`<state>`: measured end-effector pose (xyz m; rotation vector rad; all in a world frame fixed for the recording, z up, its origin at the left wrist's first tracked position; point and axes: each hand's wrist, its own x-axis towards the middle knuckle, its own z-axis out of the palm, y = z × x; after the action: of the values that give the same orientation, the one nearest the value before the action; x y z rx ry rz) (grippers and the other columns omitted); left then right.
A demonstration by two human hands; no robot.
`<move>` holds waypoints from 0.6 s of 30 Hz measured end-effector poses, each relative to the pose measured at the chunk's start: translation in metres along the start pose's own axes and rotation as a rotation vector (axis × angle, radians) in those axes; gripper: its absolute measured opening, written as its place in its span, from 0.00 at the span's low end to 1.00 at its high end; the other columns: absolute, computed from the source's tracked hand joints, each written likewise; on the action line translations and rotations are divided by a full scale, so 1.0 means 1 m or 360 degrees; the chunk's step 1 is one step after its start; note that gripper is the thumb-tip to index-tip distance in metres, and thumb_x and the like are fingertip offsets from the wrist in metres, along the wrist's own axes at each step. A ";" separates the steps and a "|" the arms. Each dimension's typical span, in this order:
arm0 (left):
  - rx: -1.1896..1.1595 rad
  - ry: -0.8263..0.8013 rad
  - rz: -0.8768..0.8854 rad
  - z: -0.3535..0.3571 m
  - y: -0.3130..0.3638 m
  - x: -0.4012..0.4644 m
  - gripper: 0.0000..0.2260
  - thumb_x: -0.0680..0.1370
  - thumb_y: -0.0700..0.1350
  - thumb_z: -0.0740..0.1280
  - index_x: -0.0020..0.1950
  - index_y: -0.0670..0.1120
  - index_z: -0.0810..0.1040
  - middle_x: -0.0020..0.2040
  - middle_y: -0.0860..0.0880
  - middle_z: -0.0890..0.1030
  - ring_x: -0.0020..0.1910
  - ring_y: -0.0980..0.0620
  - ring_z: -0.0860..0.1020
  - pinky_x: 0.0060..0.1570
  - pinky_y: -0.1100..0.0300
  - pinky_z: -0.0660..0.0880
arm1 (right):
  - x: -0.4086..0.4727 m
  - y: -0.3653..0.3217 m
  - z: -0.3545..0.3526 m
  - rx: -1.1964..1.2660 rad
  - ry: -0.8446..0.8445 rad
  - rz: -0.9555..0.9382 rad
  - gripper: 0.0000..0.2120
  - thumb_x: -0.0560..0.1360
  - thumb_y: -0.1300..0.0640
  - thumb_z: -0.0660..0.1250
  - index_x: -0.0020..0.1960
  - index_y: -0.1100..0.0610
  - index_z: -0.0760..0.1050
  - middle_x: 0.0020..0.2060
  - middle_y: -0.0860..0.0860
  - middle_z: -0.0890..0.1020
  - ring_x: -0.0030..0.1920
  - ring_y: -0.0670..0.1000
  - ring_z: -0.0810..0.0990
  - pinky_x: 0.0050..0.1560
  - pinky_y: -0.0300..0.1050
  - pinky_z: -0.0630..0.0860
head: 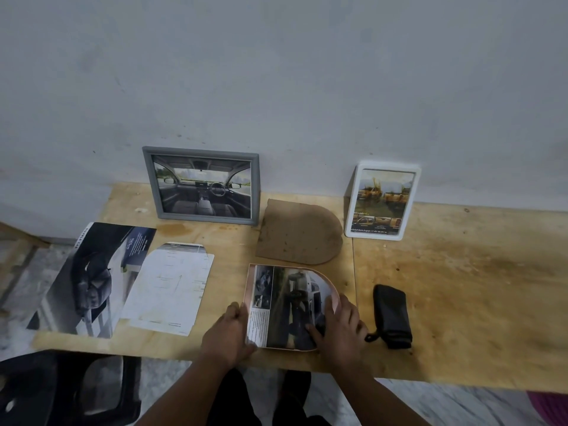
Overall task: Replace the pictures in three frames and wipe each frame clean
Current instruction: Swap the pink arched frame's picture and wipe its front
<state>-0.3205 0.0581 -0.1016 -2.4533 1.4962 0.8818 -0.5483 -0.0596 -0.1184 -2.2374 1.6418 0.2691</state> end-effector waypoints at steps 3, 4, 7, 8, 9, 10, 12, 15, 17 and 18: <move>-0.0022 -0.0012 -0.0023 -0.001 0.001 0.000 0.41 0.74 0.60 0.73 0.79 0.48 0.56 0.76 0.50 0.64 0.66 0.48 0.76 0.59 0.56 0.79 | 0.000 0.002 0.002 0.0012 -0.0023 0.0006 0.40 0.75 0.28 0.61 0.81 0.45 0.56 0.79 0.56 0.58 0.78 0.59 0.56 0.72 0.62 0.63; -0.0023 -0.0014 -0.0022 -0.001 0.002 -0.001 0.41 0.74 0.60 0.73 0.79 0.48 0.57 0.76 0.50 0.64 0.66 0.48 0.76 0.59 0.56 0.79 | 0.001 0.003 0.004 0.0037 -0.0005 0.0002 0.40 0.74 0.28 0.62 0.80 0.45 0.58 0.78 0.56 0.60 0.78 0.59 0.57 0.71 0.63 0.63; -0.0035 -0.0030 -0.0026 -0.003 0.002 -0.002 0.41 0.74 0.59 0.73 0.79 0.48 0.57 0.75 0.50 0.64 0.66 0.48 0.76 0.59 0.55 0.79 | 0.001 0.005 0.006 0.0119 0.0059 0.0010 0.37 0.71 0.31 0.70 0.75 0.45 0.67 0.75 0.55 0.66 0.75 0.59 0.62 0.68 0.65 0.67; -0.0045 -0.0034 -0.0031 -0.003 0.003 -0.002 0.40 0.74 0.59 0.73 0.79 0.48 0.57 0.74 0.50 0.65 0.65 0.48 0.76 0.58 0.55 0.80 | 0.001 0.006 0.008 0.0146 0.0115 -0.0007 0.36 0.70 0.32 0.71 0.73 0.45 0.69 0.74 0.54 0.68 0.74 0.58 0.64 0.67 0.64 0.67; -0.0050 -0.0039 -0.0034 -0.003 0.003 -0.001 0.40 0.74 0.59 0.74 0.78 0.49 0.57 0.74 0.50 0.65 0.65 0.47 0.76 0.58 0.55 0.80 | 0.000 0.006 0.006 0.0177 0.0153 -0.0022 0.34 0.70 0.34 0.73 0.72 0.45 0.71 0.72 0.52 0.70 0.72 0.57 0.66 0.67 0.63 0.67; -0.0047 -0.0039 -0.0034 -0.004 0.003 -0.001 0.39 0.74 0.59 0.74 0.78 0.49 0.58 0.74 0.50 0.65 0.65 0.48 0.76 0.57 0.55 0.80 | -0.002 0.007 0.004 0.0212 0.0174 -0.0055 0.32 0.70 0.36 0.74 0.70 0.45 0.72 0.70 0.51 0.72 0.70 0.55 0.67 0.67 0.62 0.67; -0.0053 -0.0036 -0.0026 -0.005 0.004 -0.002 0.38 0.74 0.59 0.74 0.76 0.50 0.59 0.73 0.49 0.66 0.63 0.48 0.77 0.56 0.56 0.80 | -0.005 0.010 -0.001 0.0299 0.0168 -0.0090 0.27 0.72 0.41 0.74 0.68 0.45 0.73 0.64 0.48 0.77 0.66 0.52 0.70 0.67 0.58 0.66; -0.0065 -0.0063 -0.0038 -0.007 0.005 -0.002 0.38 0.74 0.59 0.74 0.76 0.49 0.59 0.72 0.49 0.66 0.63 0.48 0.77 0.56 0.55 0.80 | -0.008 0.011 -0.013 0.0685 0.0022 -0.0104 0.26 0.77 0.48 0.71 0.73 0.41 0.67 0.61 0.44 0.80 0.62 0.47 0.74 0.68 0.53 0.70; -0.0071 -0.0068 -0.0068 -0.010 0.006 -0.003 0.40 0.72 0.65 0.73 0.76 0.49 0.61 0.72 0.50 0.68 0.65 0.48 0.76 0.60 0.53 0.78 | -0.008 0.010 -0.026 0.1125 -0.0124 -0.0071 0.29 0.79 0.53 0.69 0.74 0.36 0.61 0.58 0.41 0.82 0.55 0.41 0.81 0.58 0.43 0.80; -0.0034 -0.0050 -0.0097 -0.013 0.007 -0.006 0.42 0.69 0.71 0.70 0.75 0.51 0.63 0.72 0.50 0.69 0.67 0.48 0.74 0.64 0.51 0.74 | -0.007 0.011 -0.031 0.1354 -0.0142 -0.0038 0.28 0.80 0.54 0.69 0.74 0.36 0.61 0.57 0.39 0.81 0.54 0.41 0.82 0.53 0.40 0.82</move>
<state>-0.3230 0.0534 -0.0863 -2.4737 1.4009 0.9254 -0.5626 -0.0684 -0.0890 -1.5612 1.3227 -0.2902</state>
